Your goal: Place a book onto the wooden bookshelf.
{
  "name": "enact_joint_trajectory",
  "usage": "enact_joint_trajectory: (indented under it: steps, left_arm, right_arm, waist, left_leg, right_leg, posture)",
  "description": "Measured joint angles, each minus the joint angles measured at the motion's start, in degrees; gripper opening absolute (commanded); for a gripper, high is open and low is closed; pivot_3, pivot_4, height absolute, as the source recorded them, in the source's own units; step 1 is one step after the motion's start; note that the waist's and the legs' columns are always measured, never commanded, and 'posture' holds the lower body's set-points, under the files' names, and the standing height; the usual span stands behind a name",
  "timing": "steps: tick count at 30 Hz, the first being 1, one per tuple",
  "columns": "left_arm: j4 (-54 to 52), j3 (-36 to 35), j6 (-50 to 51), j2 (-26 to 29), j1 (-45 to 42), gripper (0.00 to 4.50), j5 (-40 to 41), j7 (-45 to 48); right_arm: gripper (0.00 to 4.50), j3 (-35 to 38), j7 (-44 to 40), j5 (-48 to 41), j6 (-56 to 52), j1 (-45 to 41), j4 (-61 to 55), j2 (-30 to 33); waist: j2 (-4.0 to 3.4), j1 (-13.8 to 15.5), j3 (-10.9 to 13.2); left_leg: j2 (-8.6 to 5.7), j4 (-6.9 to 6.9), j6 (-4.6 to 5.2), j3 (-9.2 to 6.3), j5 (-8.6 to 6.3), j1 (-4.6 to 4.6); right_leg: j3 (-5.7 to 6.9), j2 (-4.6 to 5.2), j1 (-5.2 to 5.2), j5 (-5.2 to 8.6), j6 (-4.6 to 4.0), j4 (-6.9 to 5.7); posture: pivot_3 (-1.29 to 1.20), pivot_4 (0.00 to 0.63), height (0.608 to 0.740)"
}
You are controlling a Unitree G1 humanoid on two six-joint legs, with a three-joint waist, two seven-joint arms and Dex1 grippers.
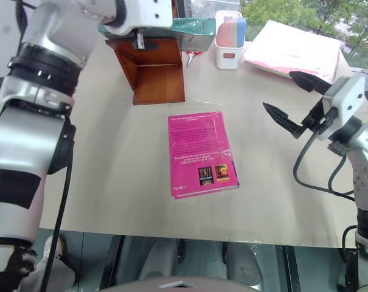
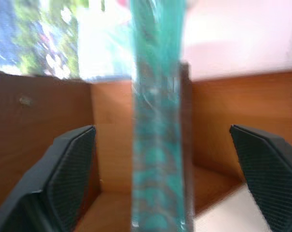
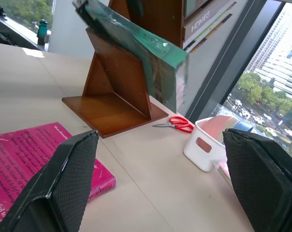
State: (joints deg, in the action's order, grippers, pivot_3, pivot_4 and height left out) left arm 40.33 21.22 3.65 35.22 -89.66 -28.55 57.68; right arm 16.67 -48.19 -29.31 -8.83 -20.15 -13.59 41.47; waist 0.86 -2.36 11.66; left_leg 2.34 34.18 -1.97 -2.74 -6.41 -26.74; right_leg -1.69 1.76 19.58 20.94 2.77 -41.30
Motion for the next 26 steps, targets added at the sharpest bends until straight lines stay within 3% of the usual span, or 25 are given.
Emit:
enact_joint_trajectory:
  steps: [7, 10, 14, 18, 21, 26]
  left_arm:
    - [-31.44, -16.86, 14.39, -2.26, 19.37, 4.45, 24.46, 5.49]
    - [-46.10, -26.54, 21.61, -9.93, 34.49, 4.45, 36.18, -0.36]
    - [-51.75, -31.51, 30.25, -11.96, 45.89, 4.48, 45.73, -3.59]
    - [-57.58, -37.24, 32.04, -6.04, 63.74, 4.48, 50.41, -3.06]
    - [-57.99, -45.09, 29.65, 0.93, 84.25, 4.48, 50.95, 1.49]
    - [-55.14, -53.05, 22.09, 6.64, 95.00, 4.48, 51.34, 7.09]
  right_arm:
    - [4.25, -0.48, -0.06, -1.44, -3.90, 1.06, -1.88, 0.26]
    - [4.25, -2.16, 1.42, -1.99, -7.14, 3.06, -4.22, -0.80]
    - [4.38, -4.13, 3.36, -1.87, -12.01, 4.91, -4.59, -0.84]
    - [4.38, -3.78, 2.16, -1.17, -14.66, 13.68, -6.57, 2.34]
    - [4.38, 4.20, -0.36, -0.56, -15.29, 25.49, -8.48, 6.06]
    - [4.38, 13.13, -4.70, -0.94, -14.87, 33.46, -11.08, 8.54]
  waist:
    - [-0.03, 0.16, -0.02]
    - [-0.32, 0.14, -0.28]
    - [-0.30, 0.17, -0.26]
    - [-0.45, 0.17, -0.37]
    - [-0.40, 0.30, -0.34]
    - [-0.41, 1.42, -0.46]
  left_leg:
    - [0.02, 0.09, -0.04, -0.04, 0.03, -0.02]
    - [0.05, 0.13, -0.04, -0.08, 0.02, 0.19]
    - [0.04, 0.17, 0.16, -0.15, -0.09, 0.24]
    - [0.01, -0.04, 0.25, -0.05, -0.16, 0.72]
    - [0.05, -0.13, 0.29, -0.05, -0.22, 0.71]
    - [0.14, -0.14, 0.12, 0.01, -0.33, 1.20]
  right_leg:
    - [0.05, 0.03, -0.12, -0.01, -0.01, 0.09]
    - [0.08, 0.03, -0.40, -0.01, -0.01, 0.25]
    - [0.11, -0.02, -0.39, -0.02, -0.01, 0.05]
    - [0.02, 0.03, -0.88, -0.01, -0.01, 0.36]
    - [0.04, 0.04, -0.88, 0.00, -0.04, 0.50]
    - [0.08, 0.16, -1.38, 0.12, -0.24, 0.67]
  posture:
    - [0.00, 0.150, 0.740]
    - [0.00, 0.150, 0.740]
    - [0.00, 0.150, 0.740]
    - [0.00, 0.150, 0.740]
    - [0.00, 0.150, 0.740]
    - [0.00, 0.150, 0.740]
